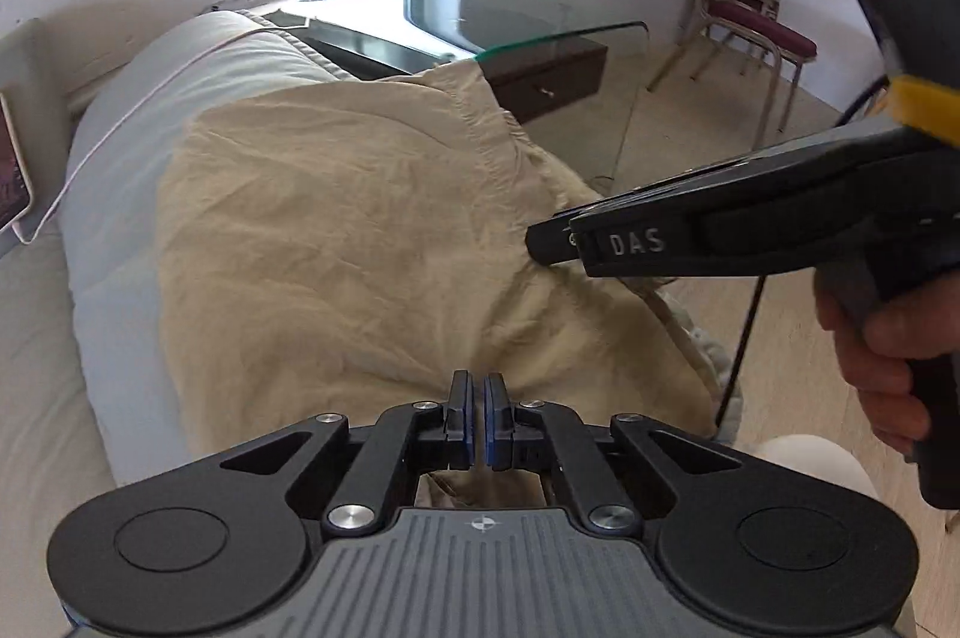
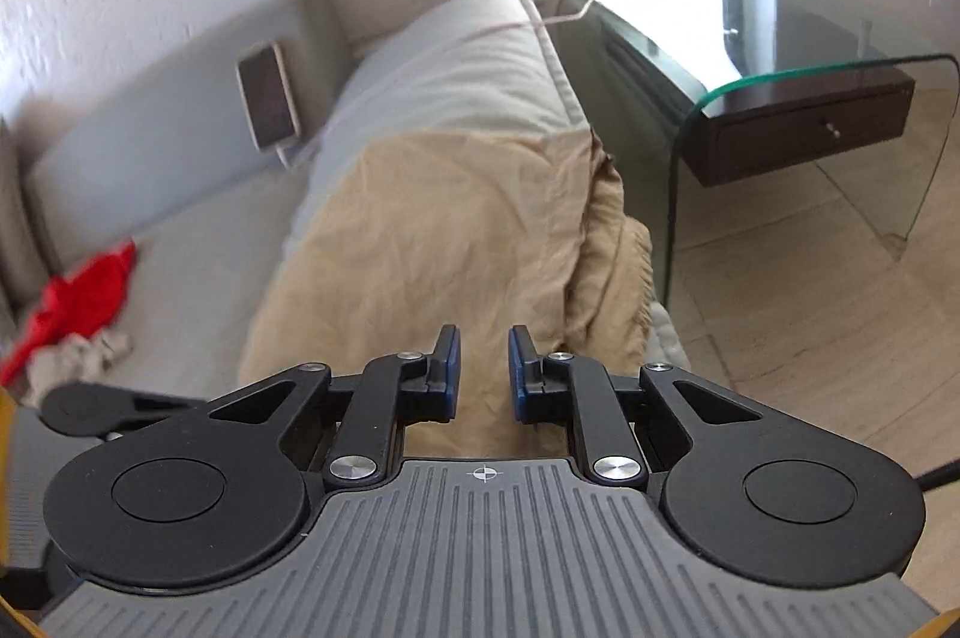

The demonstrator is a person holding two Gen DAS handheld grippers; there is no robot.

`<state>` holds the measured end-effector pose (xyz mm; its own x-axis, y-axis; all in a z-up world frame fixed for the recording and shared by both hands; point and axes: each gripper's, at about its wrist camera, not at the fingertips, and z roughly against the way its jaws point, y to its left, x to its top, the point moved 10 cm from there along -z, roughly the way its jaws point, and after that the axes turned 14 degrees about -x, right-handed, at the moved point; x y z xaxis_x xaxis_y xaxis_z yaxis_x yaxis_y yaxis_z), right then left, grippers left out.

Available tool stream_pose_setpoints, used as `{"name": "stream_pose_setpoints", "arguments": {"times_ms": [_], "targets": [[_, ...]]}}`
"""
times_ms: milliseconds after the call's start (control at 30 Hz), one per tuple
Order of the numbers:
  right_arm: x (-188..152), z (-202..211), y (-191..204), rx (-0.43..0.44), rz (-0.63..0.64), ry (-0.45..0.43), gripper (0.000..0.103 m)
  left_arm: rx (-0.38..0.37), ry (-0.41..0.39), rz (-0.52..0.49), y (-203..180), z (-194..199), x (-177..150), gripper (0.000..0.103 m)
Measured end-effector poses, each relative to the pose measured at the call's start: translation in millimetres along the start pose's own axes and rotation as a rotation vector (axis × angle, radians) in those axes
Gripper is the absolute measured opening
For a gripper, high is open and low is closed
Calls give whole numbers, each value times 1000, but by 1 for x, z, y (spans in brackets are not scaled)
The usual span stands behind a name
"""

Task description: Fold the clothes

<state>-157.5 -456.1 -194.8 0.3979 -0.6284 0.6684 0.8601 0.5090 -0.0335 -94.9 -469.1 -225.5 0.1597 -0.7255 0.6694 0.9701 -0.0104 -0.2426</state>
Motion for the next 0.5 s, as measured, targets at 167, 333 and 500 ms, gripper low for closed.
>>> {"name": "stream_pose_setpoints", "arguments": {"times_ms": [167, 333, 500], "targets": [[-3, -10, -26, -48, -77, 36, 5, 18, -23, -26, -3, 10, 8, 2], [39, 8, -24, 3, -124, -115, 18, 21, -175, -38, -8, 48, 28, 16], [71, -16, -6, 54, -164, -149, 18, 63, -62, 47, 22, 17, 12, 7]]}}
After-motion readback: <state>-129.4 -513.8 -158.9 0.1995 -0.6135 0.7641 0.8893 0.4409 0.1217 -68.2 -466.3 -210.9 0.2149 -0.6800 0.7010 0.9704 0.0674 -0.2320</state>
